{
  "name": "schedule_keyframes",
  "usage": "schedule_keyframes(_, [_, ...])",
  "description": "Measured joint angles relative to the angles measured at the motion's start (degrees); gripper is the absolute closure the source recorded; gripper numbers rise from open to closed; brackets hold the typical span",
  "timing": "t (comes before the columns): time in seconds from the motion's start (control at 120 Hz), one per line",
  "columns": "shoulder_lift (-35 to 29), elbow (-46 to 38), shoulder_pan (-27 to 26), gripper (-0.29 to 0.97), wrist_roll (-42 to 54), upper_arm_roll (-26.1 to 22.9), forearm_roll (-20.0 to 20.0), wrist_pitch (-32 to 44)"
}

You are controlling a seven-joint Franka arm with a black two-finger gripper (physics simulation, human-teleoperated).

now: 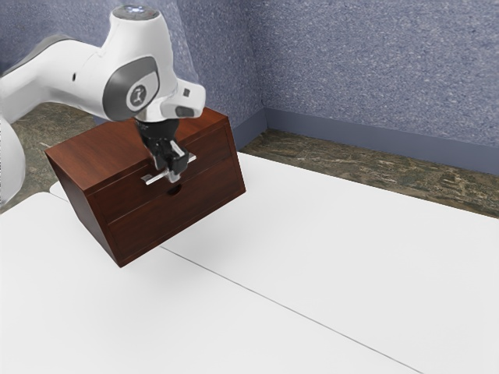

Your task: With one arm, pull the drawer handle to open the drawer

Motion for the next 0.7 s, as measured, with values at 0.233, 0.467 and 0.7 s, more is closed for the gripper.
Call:
schedule_keyframes(0.233, [1.16,-0.01,0.01,0.44,-1.10,0.00,-3.47,1.50])
schedule_keyframes(0.467, [1.52,0.56,0.27,0.44,-1.77,0.51,-3.53,4.21])
schedule_keyframes(0.7, [2.61,0.60,0.70,0.43,-2.15,0.75,-3.48,7.28])
